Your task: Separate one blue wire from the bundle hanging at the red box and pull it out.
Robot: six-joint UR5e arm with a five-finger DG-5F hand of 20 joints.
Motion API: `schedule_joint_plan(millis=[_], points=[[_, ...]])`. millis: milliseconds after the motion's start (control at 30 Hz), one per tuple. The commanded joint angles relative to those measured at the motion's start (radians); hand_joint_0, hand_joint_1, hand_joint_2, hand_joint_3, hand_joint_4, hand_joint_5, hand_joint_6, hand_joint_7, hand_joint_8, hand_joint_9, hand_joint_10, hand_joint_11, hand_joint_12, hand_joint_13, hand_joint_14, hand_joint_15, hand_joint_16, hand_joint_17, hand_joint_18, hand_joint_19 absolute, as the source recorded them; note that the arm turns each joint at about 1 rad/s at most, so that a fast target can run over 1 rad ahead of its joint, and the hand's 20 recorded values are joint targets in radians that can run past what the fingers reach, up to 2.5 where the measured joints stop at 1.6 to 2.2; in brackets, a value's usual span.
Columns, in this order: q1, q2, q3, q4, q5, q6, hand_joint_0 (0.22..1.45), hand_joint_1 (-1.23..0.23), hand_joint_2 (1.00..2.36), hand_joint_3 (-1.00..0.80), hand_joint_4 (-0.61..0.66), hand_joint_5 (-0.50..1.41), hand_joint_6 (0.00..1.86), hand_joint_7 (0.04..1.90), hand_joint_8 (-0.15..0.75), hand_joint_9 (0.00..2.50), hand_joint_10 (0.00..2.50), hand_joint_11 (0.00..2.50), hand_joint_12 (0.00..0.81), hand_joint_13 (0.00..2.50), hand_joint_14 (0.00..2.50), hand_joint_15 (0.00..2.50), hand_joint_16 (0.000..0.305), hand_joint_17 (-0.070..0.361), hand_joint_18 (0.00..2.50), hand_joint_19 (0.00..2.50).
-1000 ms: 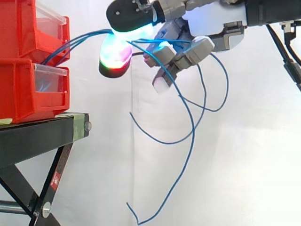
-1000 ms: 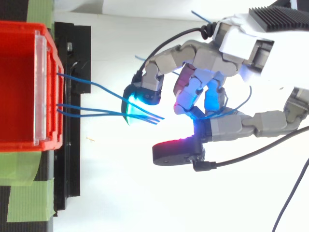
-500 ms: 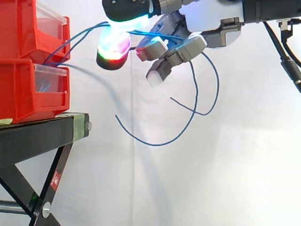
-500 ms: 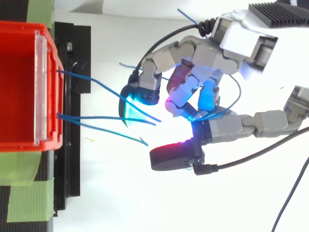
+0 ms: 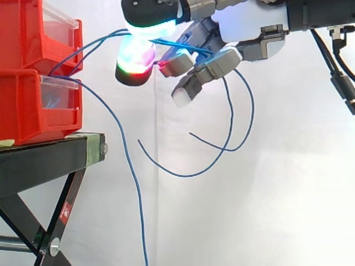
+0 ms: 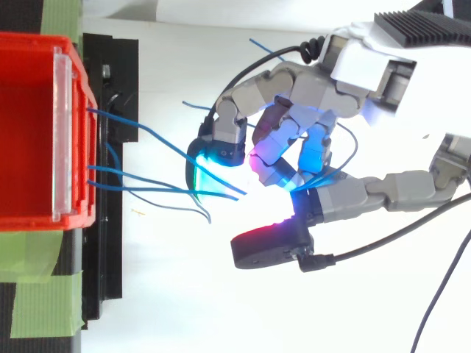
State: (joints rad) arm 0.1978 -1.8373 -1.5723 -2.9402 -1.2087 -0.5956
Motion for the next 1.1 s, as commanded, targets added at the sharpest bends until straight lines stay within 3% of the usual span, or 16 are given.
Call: schedule_joint_plan(millis=[0,700,1067], points=[[-0.001,0.0,0.0,0.0,0.0,0.013,0.6,-0.82,1.02,-0.26,0.23,-0.21,0.91,1.03,0.355,1.02,0.04,1.67,0.376,1.5,0.11,1.53,0.062,0.14,0.75,0.58],[-0.001,0.0,0.0,0.0,0.0,0.017,0.57,-0.63,1.01,-0.33,0.23,-0.19,0.91,1.01,0.375,1.1,0.08,1.61,0.377,1.52,0.15,1.51,0.062,0.141,0.81,0.59],[0.0,0.0,0.0,0.0,0.0,0.017,0.58,-0.62,1.01,-0.34,0.24,-0.19,0.9,1.02,0.38,1.14,0.08,1.62,0.377,1.54,0.14,1.51,0.062,0.14,0.84,0.6]])
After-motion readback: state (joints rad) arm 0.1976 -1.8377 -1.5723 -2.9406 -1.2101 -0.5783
